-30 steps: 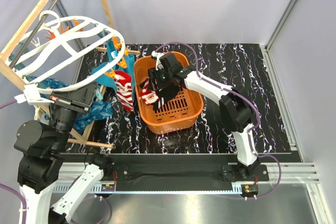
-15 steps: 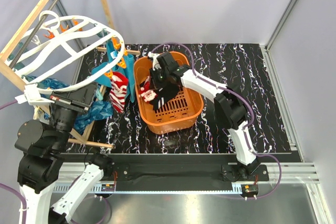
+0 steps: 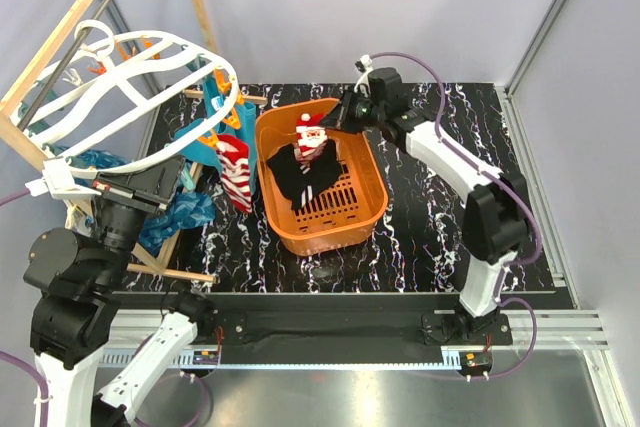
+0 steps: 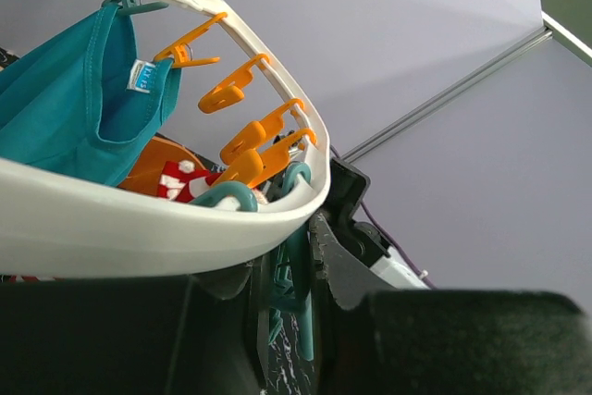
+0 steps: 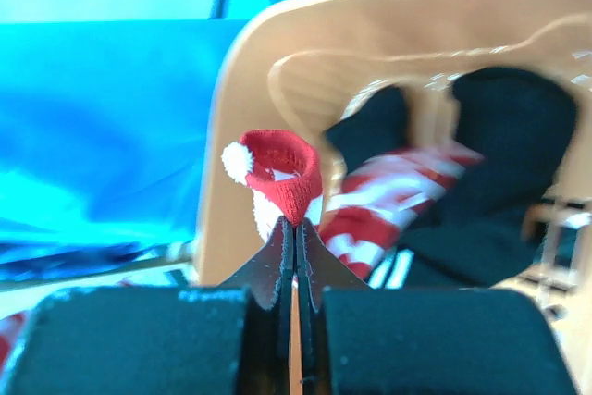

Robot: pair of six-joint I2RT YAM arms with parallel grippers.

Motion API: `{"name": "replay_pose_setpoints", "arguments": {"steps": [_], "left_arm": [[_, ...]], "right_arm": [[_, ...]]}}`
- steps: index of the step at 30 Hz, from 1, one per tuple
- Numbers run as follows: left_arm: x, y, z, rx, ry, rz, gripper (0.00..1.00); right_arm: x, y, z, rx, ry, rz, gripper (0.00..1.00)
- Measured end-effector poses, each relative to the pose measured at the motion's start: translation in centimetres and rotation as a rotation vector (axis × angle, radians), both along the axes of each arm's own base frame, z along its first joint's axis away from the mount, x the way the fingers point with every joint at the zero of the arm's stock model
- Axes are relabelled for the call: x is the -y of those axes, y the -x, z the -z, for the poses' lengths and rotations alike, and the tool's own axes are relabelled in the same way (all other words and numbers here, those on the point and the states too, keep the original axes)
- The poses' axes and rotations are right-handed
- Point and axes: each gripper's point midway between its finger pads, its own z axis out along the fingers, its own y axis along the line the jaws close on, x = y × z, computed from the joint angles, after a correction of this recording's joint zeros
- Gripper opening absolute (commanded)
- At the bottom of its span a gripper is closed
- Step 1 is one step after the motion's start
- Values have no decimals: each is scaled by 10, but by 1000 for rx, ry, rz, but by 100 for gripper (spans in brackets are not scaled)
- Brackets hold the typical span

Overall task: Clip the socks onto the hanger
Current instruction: Pick up the sock from the bin, then clamp the sock onto the hanger.

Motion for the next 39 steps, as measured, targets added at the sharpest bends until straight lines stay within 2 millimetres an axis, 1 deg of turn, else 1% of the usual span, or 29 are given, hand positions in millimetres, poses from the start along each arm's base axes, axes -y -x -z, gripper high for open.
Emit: {"name": "replay_pose_setpoints", "arguments": {"steps": [2, 4, 8, 11, 13, 14, 16, 17, 19, 20, 22, 23, 25, 26, 28, 32, 35, 38, 39], "left_arm": [[0, 0, 0, 0, 0, 0, 0], [0, 0, 0, 0, -1, 0, 0], [-1, 2, 0, -1, -6, 0, 0], [-1, 4, -2, 4, -9, 4, 0], [-1, 5, -3, 7, -10, 6, 0], [-1, 6, -4, 8, -10, 6, 0], [-1, 6, -3, 6, -11, 7, 0], [-1, 6, -3, 7, -11, 7, 0], [-1, 6, -3, 7, -11, 10, 0], [0, 6, -3, 8, -11, 11, 0], [0, 7, -3, 8, -11, 13, 0], [0, 7, -3, 8, -11, 13, 0], [0, 8, -4, 10, -9, 15, 0], [0, 8, -4, 12, -7, 17, 0], [0, 10, -5, 12, 3, 22, 0], [1, 12, -6, 14, 18, 29, 0], [1, 12, -6, 12, 26, 31, 0], [1, 12, -6, 10, 31, 32, 0], [1, 12, -6, 10, 31, 32, 0]], "right_arm": [[-1, 9, -10, 3, -47, -5, 0], [-10, 19, -16, 20, -95, -40, 0], [-22, 38, -15, 42, -140, -145, 0], [-19, 60, -20, 75, -144, -212, 0], [-11, 80, -35, 115, -147, -252, 0], [-7, 92, -47, 140, -148, -272, 0], [-1, 116, -78, 213, -161, -314, 0], [2, 134, -99, 264, -171, -344, 0], [2, 178, -135, 363, -190, -418, 0], [0, 206, -151, 405, -203, -474, 0], [-4, 267, -176, 463, -245, -610, 0], [-5, 295, -184, 475, -269, -676, 0], [-5, 328, -190, 468, -300, -762, 0], [-5, 340, -191, 455, -310, -787, 0], [-8, 352, -189, 417, -323, -815, 0], [-35, 358, -167, 282, -311, -846, 0], [-69, 354, -148, 179, -284, -853, 0], [-102, 342, -140, 125, -253, -829, 0], [-109, 338, -140, 118, -246, -821, 0]]}}
